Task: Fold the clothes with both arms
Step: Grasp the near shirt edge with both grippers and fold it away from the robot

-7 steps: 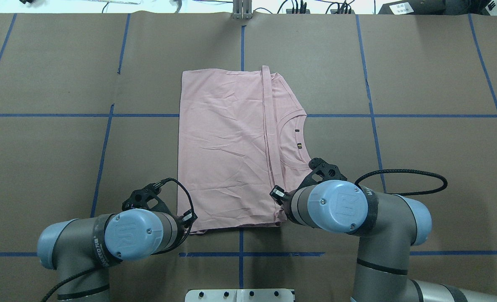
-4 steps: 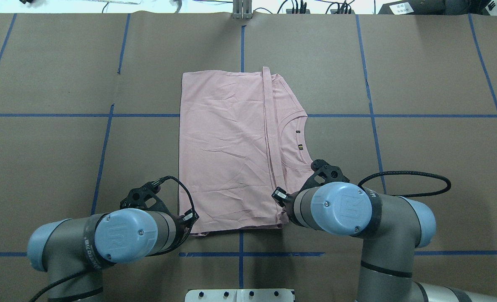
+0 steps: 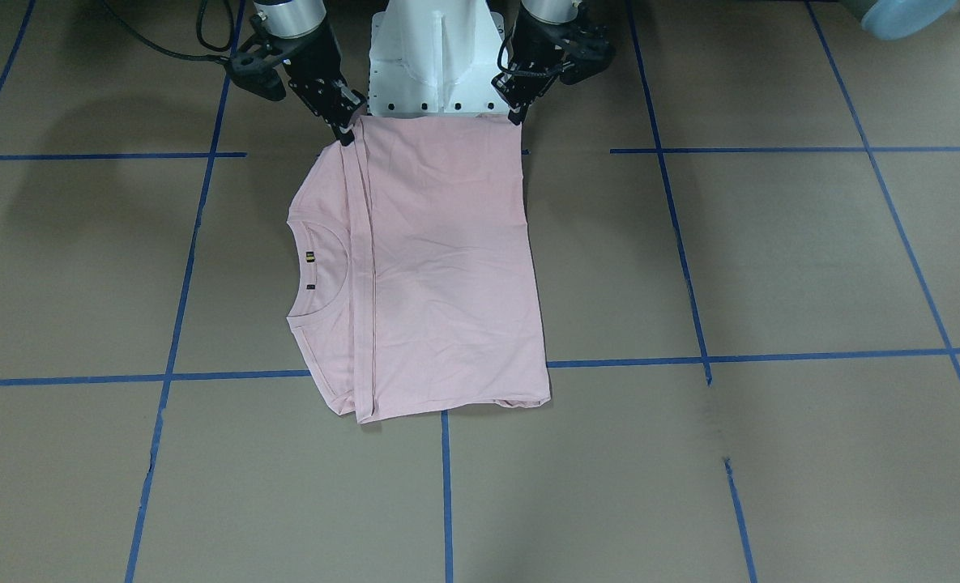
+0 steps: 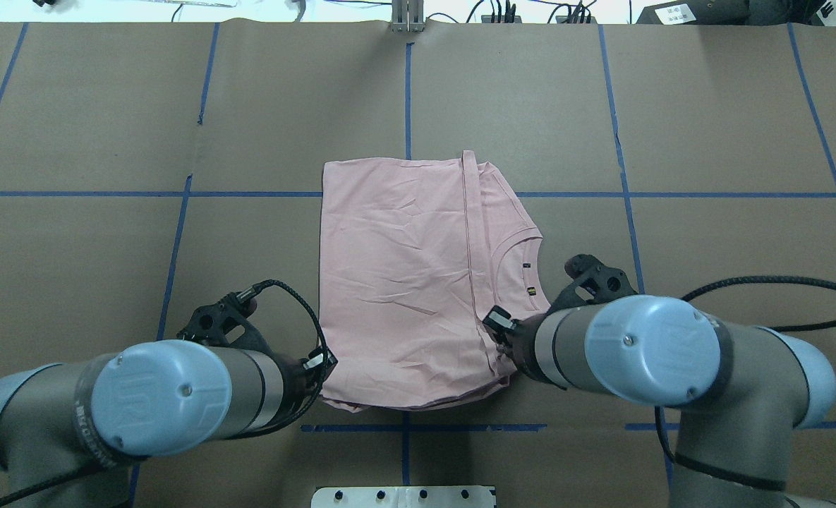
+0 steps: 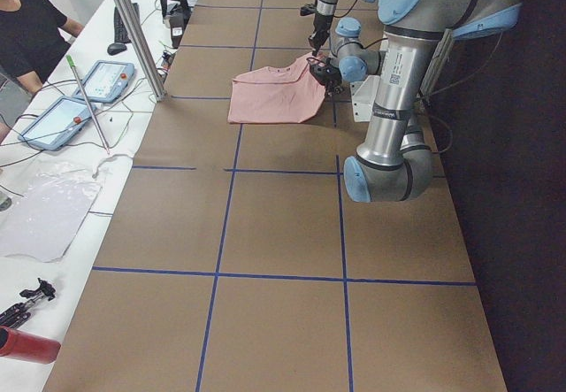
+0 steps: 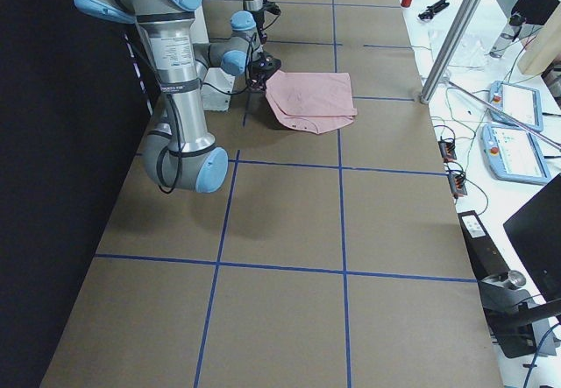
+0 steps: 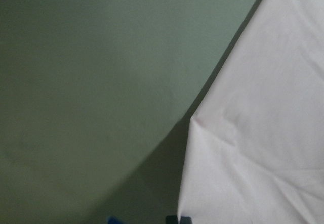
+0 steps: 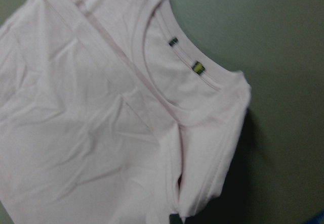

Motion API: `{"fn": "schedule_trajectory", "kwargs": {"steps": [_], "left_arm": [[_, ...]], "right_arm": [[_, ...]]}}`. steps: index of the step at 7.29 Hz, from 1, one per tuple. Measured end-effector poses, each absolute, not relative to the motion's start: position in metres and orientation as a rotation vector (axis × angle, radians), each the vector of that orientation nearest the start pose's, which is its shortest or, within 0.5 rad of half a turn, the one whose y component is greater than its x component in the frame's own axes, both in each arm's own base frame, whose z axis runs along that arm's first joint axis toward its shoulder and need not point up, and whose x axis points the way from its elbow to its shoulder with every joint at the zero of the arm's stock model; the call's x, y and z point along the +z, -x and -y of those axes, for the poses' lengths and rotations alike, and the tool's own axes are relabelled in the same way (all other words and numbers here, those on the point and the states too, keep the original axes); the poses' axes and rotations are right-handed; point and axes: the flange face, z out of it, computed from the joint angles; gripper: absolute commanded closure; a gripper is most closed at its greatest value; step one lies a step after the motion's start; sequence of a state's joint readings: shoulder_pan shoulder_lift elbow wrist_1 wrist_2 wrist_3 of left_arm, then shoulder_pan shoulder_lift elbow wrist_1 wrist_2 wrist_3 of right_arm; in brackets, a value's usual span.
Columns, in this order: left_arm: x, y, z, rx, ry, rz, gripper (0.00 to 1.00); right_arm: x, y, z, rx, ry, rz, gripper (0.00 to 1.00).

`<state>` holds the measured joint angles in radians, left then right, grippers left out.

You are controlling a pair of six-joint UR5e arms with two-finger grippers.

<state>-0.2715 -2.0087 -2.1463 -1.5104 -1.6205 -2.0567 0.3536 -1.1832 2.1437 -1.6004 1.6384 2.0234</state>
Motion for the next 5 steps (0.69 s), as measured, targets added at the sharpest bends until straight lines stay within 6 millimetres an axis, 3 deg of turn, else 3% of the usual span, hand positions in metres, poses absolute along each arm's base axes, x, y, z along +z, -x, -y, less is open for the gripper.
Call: {"fn": "schedule_trajectory", "kwargs": {"steps": [1, 3, 5], "left_arm": [[0.183, -0.472, 0.304, -0.688, 0.09, -0.965, 1.0], [0.175, -0.46, 0.381, -0.69, -0.041, -0.969, 1.0], [0.187, -0.48, 0.442, -0.697, -0.174, -0.944, 1.0]], "right_arm": [[0.208, 0.453, 0.345, 0.744, 0.06, 0.938, 1.0], [0.218, 0.462, 0.436, 0.804, 0.016, 0.932, 1.0], [0.232, 0.485, 0.505, 0.841, 0.016, 0.937, 1.0]]}}
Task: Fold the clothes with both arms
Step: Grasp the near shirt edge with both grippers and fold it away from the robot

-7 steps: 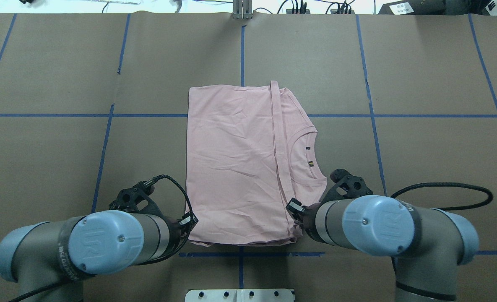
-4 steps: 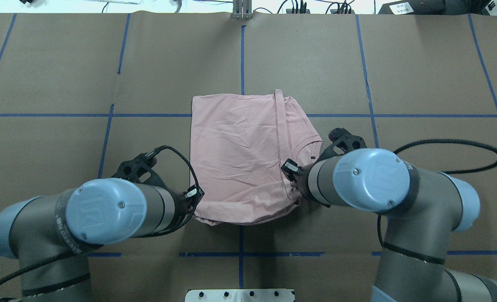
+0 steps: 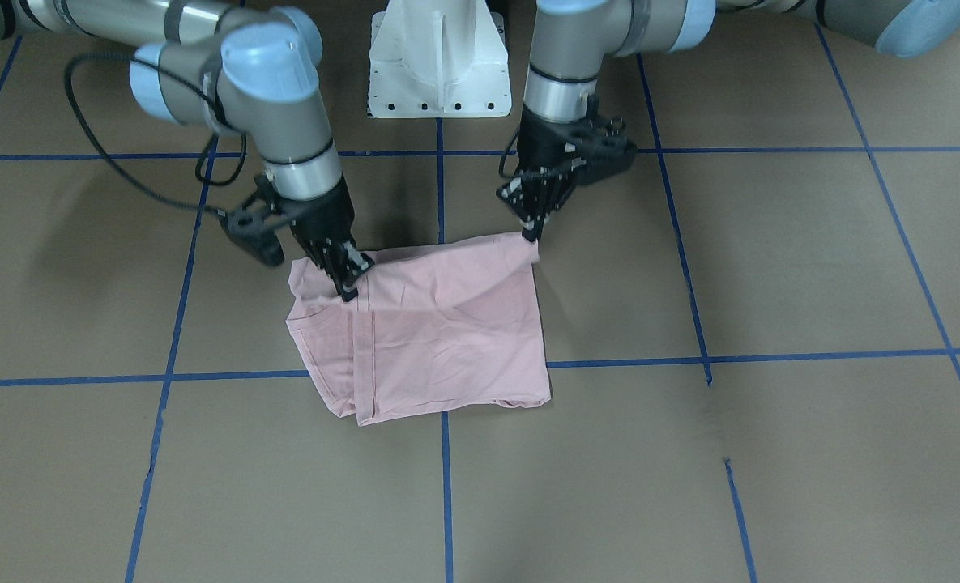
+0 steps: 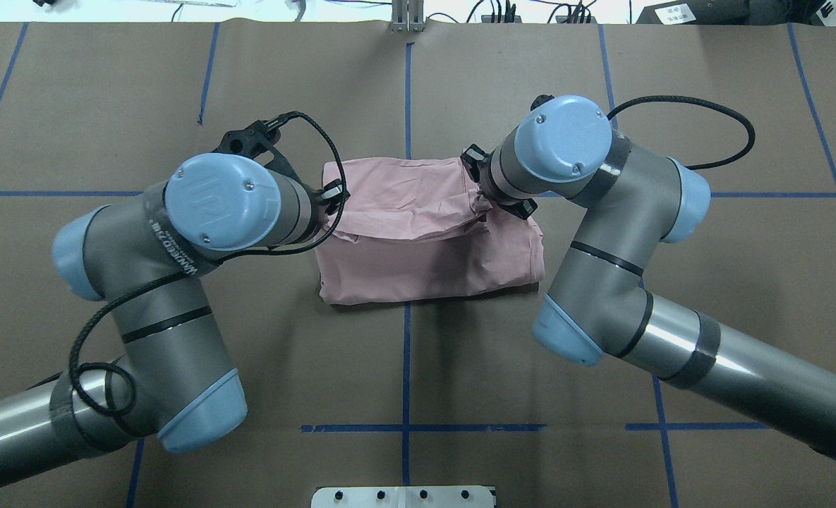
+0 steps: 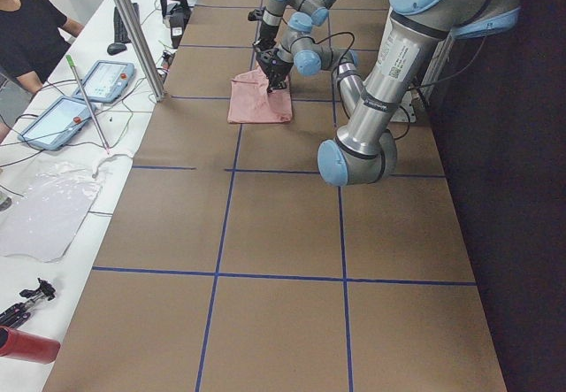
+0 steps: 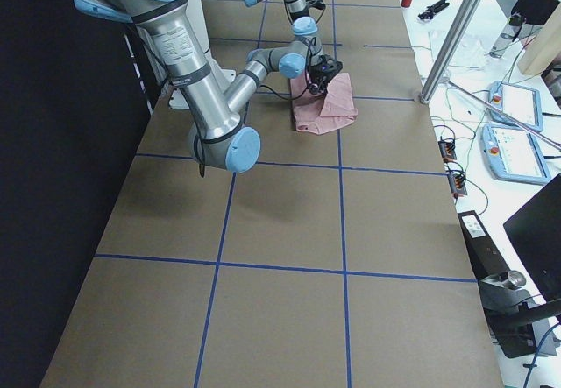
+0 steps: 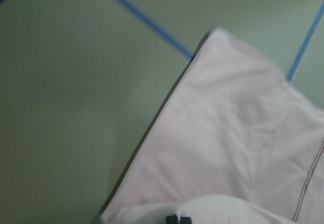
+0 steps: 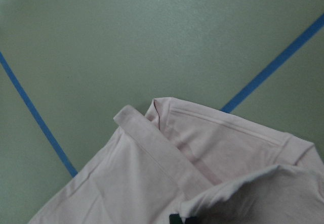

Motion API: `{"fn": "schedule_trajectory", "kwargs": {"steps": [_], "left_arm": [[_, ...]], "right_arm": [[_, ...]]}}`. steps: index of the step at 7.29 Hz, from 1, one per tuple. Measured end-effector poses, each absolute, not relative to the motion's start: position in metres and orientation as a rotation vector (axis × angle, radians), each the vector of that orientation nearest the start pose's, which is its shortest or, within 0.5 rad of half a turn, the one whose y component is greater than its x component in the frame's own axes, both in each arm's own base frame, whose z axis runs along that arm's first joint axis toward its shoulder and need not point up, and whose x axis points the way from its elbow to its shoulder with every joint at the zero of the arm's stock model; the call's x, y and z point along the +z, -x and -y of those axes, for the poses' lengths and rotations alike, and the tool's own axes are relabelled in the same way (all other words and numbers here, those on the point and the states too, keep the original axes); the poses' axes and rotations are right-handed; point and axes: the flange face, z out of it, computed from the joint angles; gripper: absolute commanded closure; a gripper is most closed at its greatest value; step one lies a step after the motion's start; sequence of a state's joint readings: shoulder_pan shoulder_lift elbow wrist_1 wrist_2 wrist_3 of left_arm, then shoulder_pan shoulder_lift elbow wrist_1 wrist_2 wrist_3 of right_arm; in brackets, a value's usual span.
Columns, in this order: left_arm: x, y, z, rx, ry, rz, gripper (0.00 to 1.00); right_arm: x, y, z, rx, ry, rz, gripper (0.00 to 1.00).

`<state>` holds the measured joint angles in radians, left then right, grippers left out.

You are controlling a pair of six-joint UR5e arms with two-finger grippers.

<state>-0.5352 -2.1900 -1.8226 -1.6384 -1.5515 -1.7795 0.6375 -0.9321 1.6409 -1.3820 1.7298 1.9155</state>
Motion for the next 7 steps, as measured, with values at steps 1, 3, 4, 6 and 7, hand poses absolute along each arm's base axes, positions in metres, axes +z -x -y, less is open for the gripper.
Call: {"fn": "schedule_trajectory", "kwargs": {"steps": [1, 3, 4, 6, 7], "left_arm": [[0.196, -0.496, 0.463, -0.702, -0.238, -0.943, 1.0], [0.22, -0.52, 0.487, -0.67, -0.327, -0.928, 1.0], [0.23, -0.525, 0.495, -0.66, -0.356, -0.907, 1.0], [0.262, -0.527, 0.529, -0.647, -0.416, -0.877, 0.61], [0.283, -0.522, 0.552, -0.62, -0.462, -0.875, 0.58]], "right_arm": [[0.234, 0.491, 0.525, 0.852, 0.019, 0.931, 1.0], [0.237, 0.499, 0.545, 0.864, 0.024, 0.92, 1.0], [0.243, 0.502, 0.552, 0.866, 0.022, 0.924, 0.66], [0.267, 0.518, 0.585, 0.874, 0.01, 0.92, 0.01], [0.283, 0.523, 0.617, 0.845, -0.02, 0.92, 0.0]]}}
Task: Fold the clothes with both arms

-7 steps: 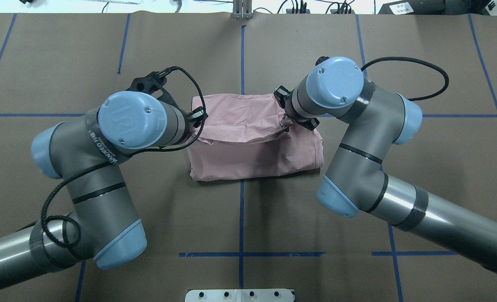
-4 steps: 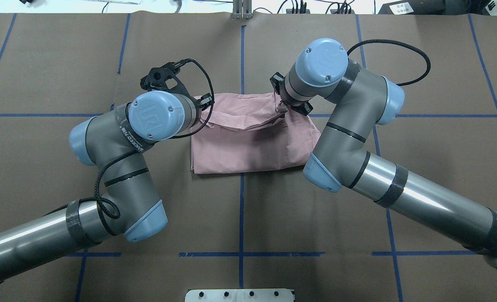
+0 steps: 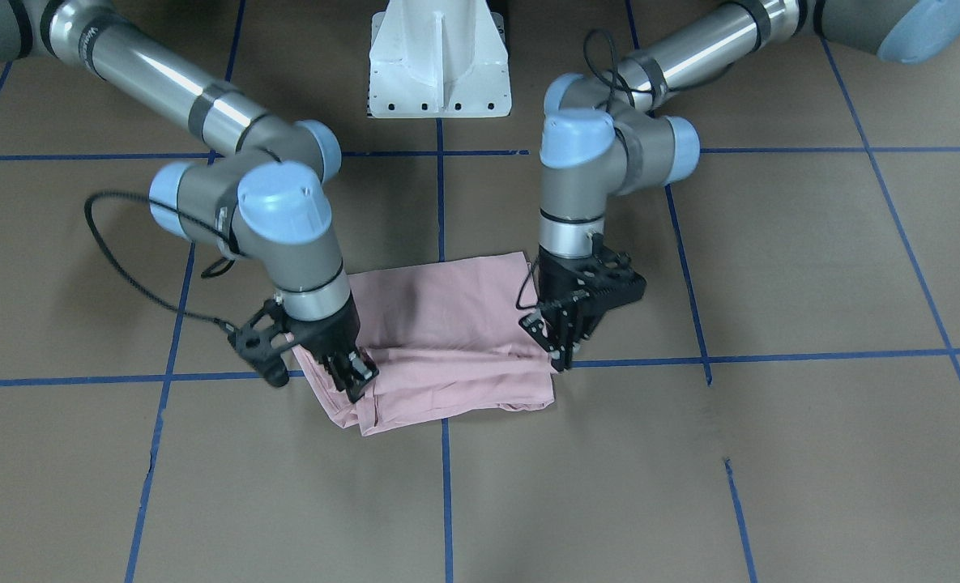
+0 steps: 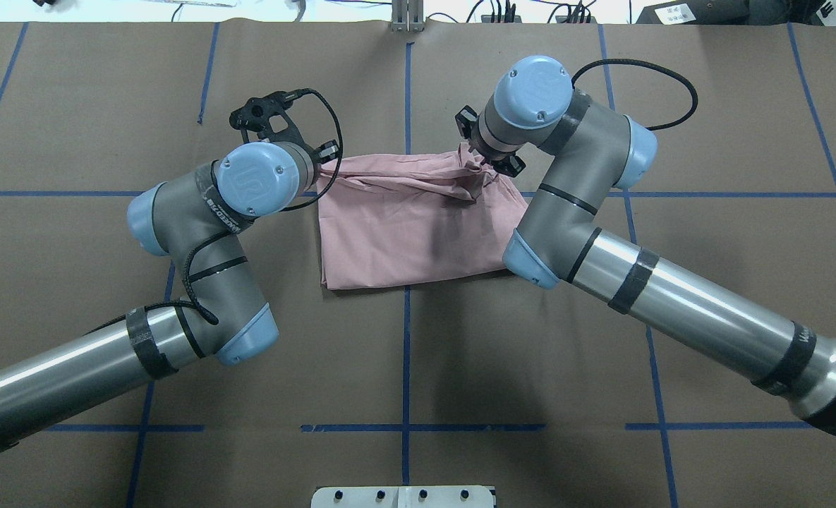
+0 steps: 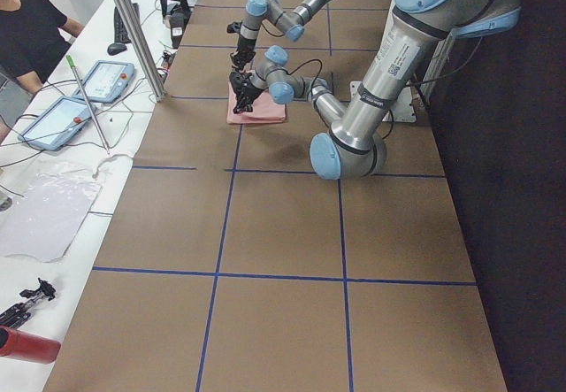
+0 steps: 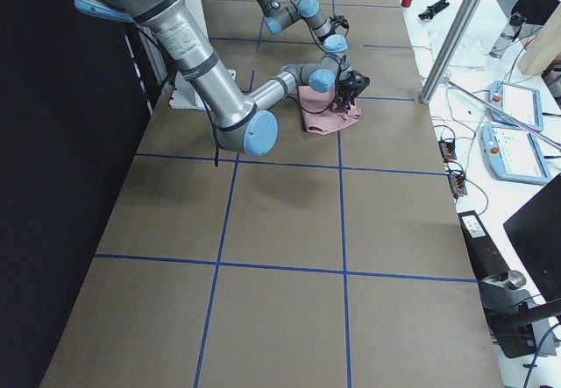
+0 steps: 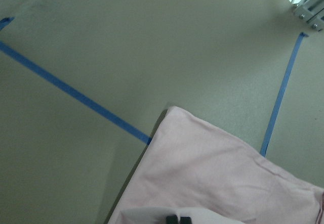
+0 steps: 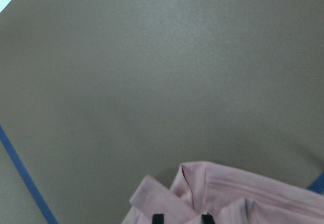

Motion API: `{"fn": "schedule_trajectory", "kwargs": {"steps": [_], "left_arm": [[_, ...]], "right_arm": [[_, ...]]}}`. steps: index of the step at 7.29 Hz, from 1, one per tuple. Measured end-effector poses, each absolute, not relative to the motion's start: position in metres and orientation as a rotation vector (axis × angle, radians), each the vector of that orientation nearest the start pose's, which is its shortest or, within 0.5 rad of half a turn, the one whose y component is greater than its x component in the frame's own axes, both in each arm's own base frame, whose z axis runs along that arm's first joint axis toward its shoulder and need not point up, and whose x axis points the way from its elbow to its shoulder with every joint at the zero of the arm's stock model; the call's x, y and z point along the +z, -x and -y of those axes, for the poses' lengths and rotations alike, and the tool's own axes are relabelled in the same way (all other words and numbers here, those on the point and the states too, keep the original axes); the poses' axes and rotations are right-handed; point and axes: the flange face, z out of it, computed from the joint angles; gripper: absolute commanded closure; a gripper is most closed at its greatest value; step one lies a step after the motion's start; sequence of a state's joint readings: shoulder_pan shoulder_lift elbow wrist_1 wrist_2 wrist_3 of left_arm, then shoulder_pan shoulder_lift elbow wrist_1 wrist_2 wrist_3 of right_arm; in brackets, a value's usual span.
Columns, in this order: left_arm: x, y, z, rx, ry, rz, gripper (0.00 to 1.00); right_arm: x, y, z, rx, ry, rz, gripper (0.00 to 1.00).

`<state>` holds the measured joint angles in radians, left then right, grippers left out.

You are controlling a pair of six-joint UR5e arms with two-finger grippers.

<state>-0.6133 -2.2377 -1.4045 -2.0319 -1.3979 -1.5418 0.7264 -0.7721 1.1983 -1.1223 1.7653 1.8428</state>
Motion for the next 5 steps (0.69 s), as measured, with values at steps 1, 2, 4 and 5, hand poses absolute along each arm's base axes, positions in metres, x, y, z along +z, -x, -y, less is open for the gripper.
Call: {"fn": "schedule_trajectory", "kwargs": {"steps": [1, 2, 4, 5], "left_arm": [[0.293, -0.518, 0.563, -0.596, -0.495, -0.888, 0.58], [0.295, -0.514, 0.567, -0.585, -0.512, -0.902, 0.58], [0.304, -0.499, 0.57, -0.567, -0.526, -0.928, 0.6], [0.319, -0.471, 0.574, -0.508, -0.524, -0.944, 0.6]], "right_arm": [[0.295, 0.51, 0.649, 0.785, -0.049, 0.93, 0.0], [0.301, 0.483, 0.675, 0.737, -0.047, 0.943, 0.0], [0.313, 0.449, 0.691, 0.668, -0.048, 0.956, 0.0], [0.334, 0.427, 0.688, 0.614, -0.067, 0.946, 0.0]]}}
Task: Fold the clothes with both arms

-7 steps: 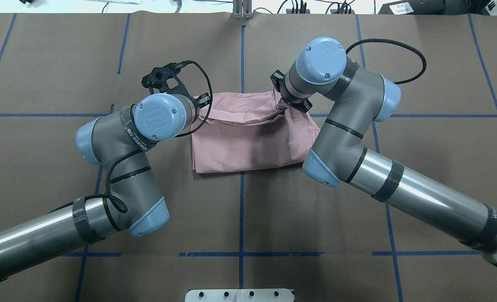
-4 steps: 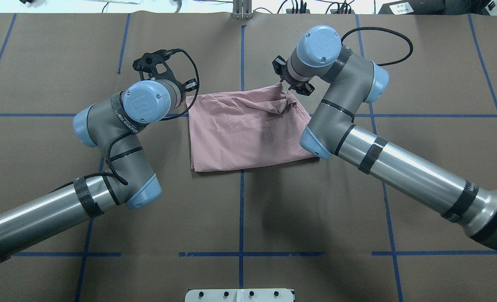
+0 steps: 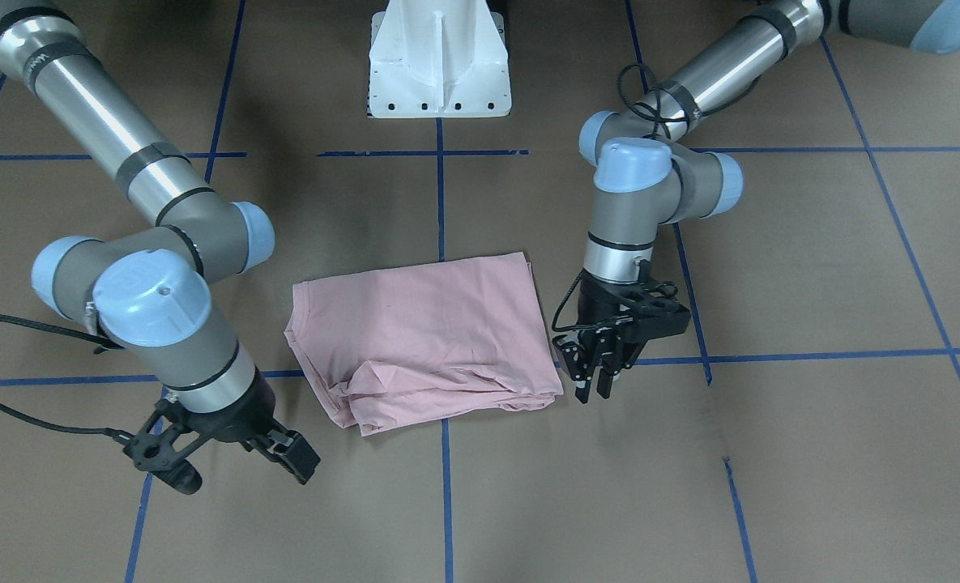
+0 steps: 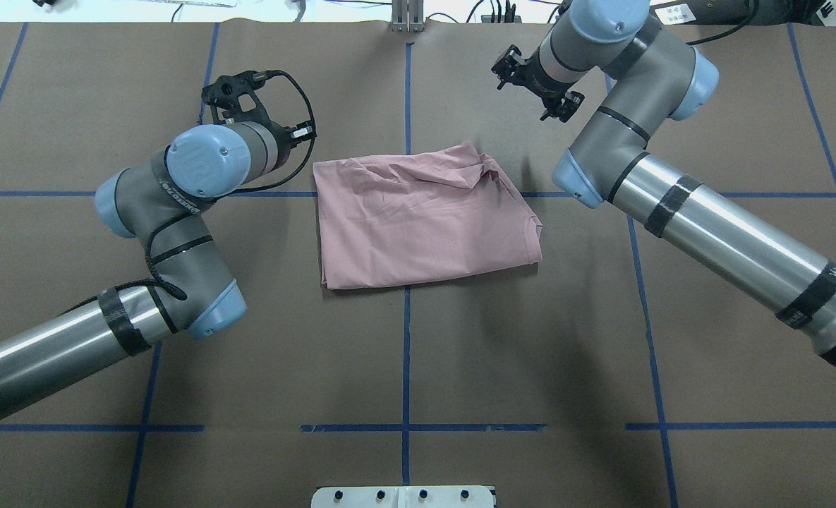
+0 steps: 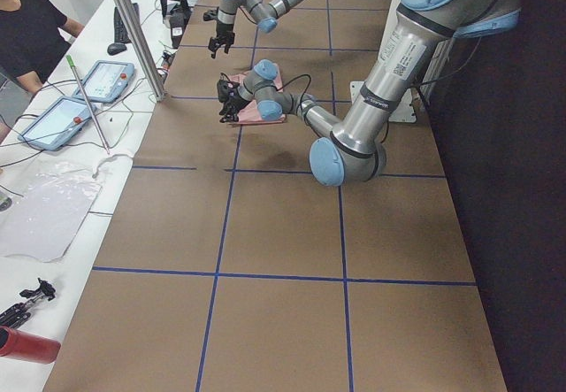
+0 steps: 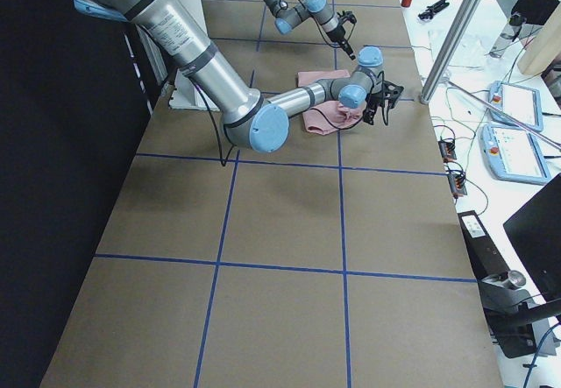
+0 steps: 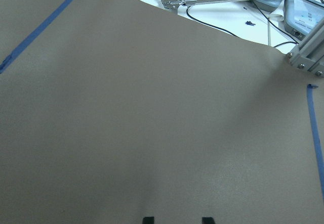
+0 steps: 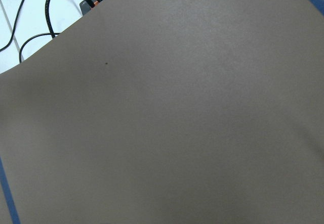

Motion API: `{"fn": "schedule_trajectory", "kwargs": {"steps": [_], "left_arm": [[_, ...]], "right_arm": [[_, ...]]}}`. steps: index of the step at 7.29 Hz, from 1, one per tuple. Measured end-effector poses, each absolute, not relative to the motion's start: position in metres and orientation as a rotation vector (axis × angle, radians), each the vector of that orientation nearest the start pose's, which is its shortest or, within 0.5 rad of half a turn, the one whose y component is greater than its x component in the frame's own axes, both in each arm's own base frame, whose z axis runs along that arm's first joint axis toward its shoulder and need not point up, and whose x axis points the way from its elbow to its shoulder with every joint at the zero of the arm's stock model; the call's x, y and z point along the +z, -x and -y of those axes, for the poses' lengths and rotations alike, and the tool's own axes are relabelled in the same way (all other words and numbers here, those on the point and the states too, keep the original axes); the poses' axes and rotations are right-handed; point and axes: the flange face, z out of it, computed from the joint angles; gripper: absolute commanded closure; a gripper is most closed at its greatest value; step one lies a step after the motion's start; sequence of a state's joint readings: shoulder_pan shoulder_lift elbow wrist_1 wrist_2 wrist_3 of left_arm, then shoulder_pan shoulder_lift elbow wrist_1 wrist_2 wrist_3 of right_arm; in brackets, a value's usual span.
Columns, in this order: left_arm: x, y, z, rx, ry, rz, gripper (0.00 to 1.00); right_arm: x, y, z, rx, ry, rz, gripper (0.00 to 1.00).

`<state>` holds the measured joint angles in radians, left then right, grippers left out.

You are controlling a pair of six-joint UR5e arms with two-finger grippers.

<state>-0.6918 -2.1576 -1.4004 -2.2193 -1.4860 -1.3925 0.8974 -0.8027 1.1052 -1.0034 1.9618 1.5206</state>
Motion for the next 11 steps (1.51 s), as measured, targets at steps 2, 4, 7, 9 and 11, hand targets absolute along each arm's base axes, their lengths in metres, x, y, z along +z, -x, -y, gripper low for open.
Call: {"fn": "schedule_trajectory", "kwargs": {"steps": [2, 4, 7, 9, 11], "left_arm": [[0.372, -0.384, 0.591, -0.265, -0.497, -0.925, 0.59], [0.435, -0.267, 0.612, -0.024, -0.495, -0.876, 0.59], [0.508, -0.073, 0.616, 0.151, -0.501, -0.84, 0.6], [0.523, 0.019, 0.608, 0.182, -0.429, -0.77, 0.34], [0.55, 0.057, 0.564, 0.168, -0.279, -0.746, 0.0]], "right_arm": [[0.406, 0.348, 0.691, 0.414, -0.142, 0.885, 0.0], [0.483, 0.234, 0.699, 0.217, -0.178, 0.829, 0.0], [0.554, 0.051, 0.684, 0.024, -0.152, 0.772, 0.0], [0.59, -0.015, 0.635, -0.02, -0.102, 0.766, 0.0], [0.6, -0.05, 0.596, -0.026, -0.074, 0.784, 0.0]]}}
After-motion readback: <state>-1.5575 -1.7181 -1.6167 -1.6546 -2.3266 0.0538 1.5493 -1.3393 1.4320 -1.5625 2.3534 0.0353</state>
